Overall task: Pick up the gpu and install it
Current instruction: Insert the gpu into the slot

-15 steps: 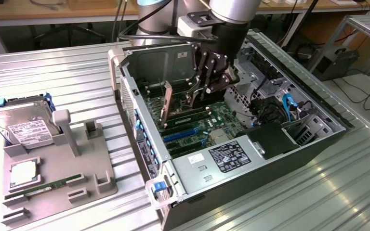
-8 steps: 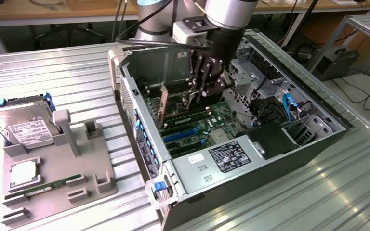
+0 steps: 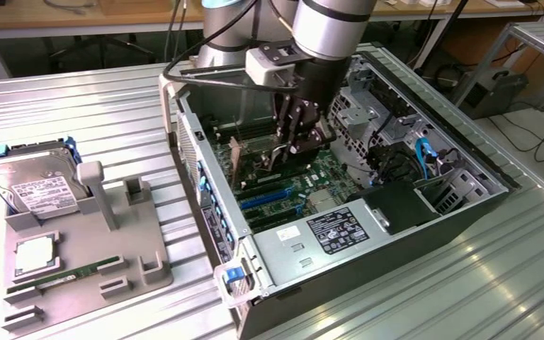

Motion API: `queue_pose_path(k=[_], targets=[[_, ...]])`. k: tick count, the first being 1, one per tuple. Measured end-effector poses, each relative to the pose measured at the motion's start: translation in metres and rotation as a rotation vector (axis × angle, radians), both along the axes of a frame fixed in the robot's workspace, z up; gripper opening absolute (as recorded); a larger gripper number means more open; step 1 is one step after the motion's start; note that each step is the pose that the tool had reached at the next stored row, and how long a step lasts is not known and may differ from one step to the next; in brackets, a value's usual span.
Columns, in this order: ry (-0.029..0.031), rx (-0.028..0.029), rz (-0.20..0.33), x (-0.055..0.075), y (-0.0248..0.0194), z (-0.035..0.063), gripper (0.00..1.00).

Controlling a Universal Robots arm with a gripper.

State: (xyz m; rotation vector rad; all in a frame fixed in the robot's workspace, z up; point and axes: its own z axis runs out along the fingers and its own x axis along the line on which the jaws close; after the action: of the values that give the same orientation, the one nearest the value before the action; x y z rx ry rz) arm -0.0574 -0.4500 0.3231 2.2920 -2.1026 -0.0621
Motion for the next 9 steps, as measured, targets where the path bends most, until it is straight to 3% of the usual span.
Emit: queue_pose_path(k=[2,9], targets=[[-0.0001,0.0004,0.000,-0.0016,-0.0013,-0.0040,0.26],[-0.0001,0.0002,-0.001,-0.0021,-0.0013,-0.0042,0.26]])
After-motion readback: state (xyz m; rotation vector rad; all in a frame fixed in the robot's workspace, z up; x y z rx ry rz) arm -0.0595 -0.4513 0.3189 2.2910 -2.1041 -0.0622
